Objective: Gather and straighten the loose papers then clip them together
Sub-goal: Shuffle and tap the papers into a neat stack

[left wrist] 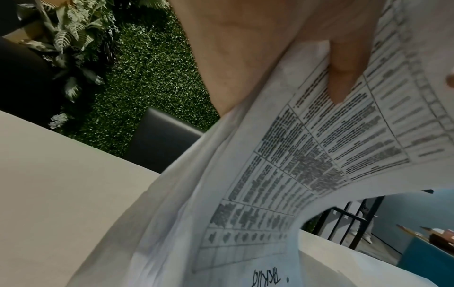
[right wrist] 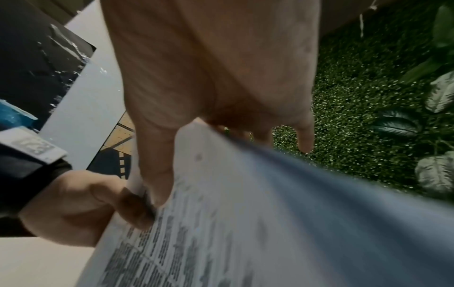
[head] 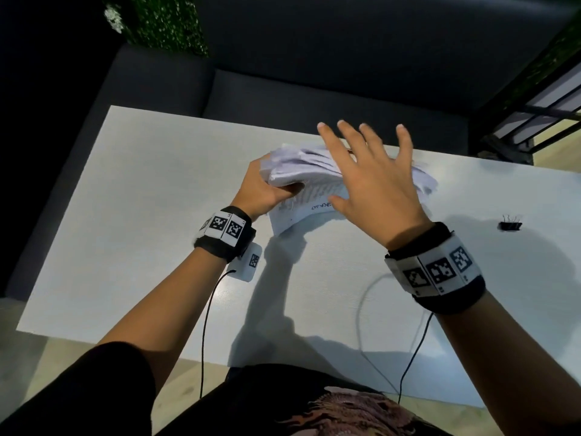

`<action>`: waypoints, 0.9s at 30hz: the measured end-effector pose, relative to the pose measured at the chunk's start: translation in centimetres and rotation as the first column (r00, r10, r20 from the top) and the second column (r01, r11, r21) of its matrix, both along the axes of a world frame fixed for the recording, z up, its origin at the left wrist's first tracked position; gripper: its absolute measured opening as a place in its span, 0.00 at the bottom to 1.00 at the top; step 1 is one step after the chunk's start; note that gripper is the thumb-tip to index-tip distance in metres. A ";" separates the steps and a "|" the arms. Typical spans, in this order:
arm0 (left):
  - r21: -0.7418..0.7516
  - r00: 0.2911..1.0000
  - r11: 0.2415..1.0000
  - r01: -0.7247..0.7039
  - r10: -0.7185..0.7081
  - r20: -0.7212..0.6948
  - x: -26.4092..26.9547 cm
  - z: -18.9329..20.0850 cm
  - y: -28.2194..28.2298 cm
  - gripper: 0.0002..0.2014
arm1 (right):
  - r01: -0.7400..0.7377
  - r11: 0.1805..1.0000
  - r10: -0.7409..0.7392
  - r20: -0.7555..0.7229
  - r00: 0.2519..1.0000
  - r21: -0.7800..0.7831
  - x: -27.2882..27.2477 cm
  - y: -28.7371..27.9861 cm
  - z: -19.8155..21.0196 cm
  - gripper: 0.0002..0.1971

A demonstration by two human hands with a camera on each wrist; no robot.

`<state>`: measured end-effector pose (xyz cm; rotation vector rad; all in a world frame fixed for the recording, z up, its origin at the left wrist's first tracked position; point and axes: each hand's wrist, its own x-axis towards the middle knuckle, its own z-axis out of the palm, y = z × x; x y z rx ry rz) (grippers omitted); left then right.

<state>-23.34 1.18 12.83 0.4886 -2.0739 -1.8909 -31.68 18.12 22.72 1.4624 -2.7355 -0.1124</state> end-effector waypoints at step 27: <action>0.709 0.836 0.462 -0.532 0.416 0.357 4.9 -3.0 2.5 0.19 | 0.963 0.260 0.265 0.954 -0.138 0.067 -0.9 8.8 -15.0 0.18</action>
